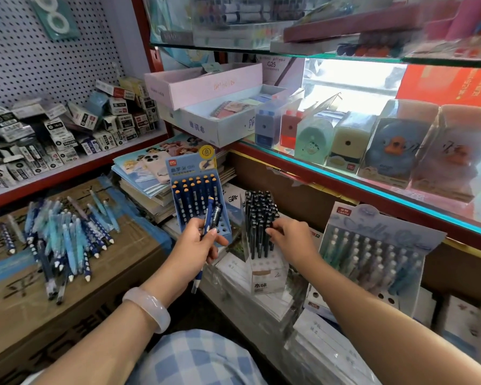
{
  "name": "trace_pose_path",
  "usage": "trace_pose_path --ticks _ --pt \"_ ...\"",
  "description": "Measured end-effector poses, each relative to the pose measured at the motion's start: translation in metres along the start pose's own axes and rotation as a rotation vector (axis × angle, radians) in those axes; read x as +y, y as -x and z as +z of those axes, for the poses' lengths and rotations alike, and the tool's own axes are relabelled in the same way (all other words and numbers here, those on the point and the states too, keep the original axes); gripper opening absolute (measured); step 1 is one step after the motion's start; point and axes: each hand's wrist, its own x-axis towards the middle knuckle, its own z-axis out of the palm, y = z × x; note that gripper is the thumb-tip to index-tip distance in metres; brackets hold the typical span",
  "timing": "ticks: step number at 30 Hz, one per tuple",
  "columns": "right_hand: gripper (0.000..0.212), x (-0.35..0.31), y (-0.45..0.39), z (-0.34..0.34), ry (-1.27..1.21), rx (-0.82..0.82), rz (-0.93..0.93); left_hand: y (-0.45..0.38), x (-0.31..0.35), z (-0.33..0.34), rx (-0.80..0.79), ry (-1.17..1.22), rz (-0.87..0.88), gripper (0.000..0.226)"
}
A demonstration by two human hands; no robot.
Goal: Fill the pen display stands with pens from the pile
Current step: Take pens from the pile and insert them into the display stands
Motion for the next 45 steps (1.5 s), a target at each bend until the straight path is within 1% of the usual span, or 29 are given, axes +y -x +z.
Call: trace_pose_path --ticks 2,3,5,6,7,8,10,12,13,15,19,22,24,27,30,34,40,42,45 --pt "0.028 0.0 0.002 -0.006 -0.007 0.01 0.01 0.001 0.003 0.001 -0.017 0.032 0.004 0.014" --pt "0.031 0.0 0.003 -0.011 -0.022 0.041 0.015 0.002 0.005 0.002 -0.029 0.041 0.008 0.016" --pt "0.03 -0.005 0.004 -0.021 -0.056 0.143 -0.006 0.003 0.009 0.005 -0.051 0.052 0.005 0.026" --pt "0.026 -0.009 0.005 -0.026 -0.094 0.177 -0.019 0.004 0.011 0.007 -0.063 0.065 0.002 0.031" --pt "0.023 -0.015 0.006 -0.03 -0.166 0.177 -0.022 0.006 0.014 0.01 -0.073 0.083 -0.001 0.033" --pt "0.02 -0.022 0.007 -0.033 -0.271 0.136 -0.015 0.007 0.016 0.013 -0.083 0.104 -0.003 0.033" --pt "0.017 -0.038 0.012 -0.036 -0.479 -0.025 0.003 0.009 0.022 0.019 -0.108 0.147 -0.008 0.026" --pt "0.017 -0.049 0.016 -0.035 -0.573 -0.14 0.002 0.012 0.027 0.023 -0.134 0.178 -0.007 0.013" --pt "0.016 -0.052 0.017 -0.034 -0.614 -0.161 -0.002 0.013 0.028 0.024 -0.141 0.192 -0.005 0.009" --pt "0.011 -0.056 0.019 -0.034 -0.686 -0.157 0.003 0.014 0.029 0.024 -0.144 0.213 0.0 0.009" --pt "0.01 -0.057 0.021 -0.043 -0.725 -0.127 -0.017 0.012 0.026 0.021 -0.122 0.218 0.005 0.013" --pt "0.006 -0.053 0.018 -0.064 -0.793 -0.047 -0.008 0.01 0.022 0.016 -0.082 0.19 0.017 0.017" --pt "0.005 -0.045 0.012 -0.079 -0.723 0.047 -0.031 0.011 0.019 0.011 -0.044 0.181 0.004 0.017" --pt "0.006 -0.029 0.004 -0.088 -0.444 0.182 -0.091 0.012 0.016 0.006 0.003 0.179 -0.004 0.018" --pt "0.002 -0.017 0.004 -0.079 -0.267 0.2 -0.136 0.01 0.014 0.005 0.015 0.114 0.03 0.019" --pt "0.005 -0.01 0.008 -0.054 -0.218 0.143 -0.103 0.011 0.011 0.003 0.002 0.09 0.034 0.019" --pt "0.009 -0.001 0.01 -0.032 -0.132 0.137 -0.079 0.01 0.009 -0.006 0.037 0.002 0.047 0.031" --pt "0.009 0.0 0.007 -0.03 -0.141 0.158 -0.082 0.009 0.008 -0.007 0.034 -0.014 0.038 0.03" --pt "0.01 0.0 0.004 -0.028 -0.136 0.149 -0.088 0.008 0.004 -0.007 0.025 -0.019 0.02 0.025"
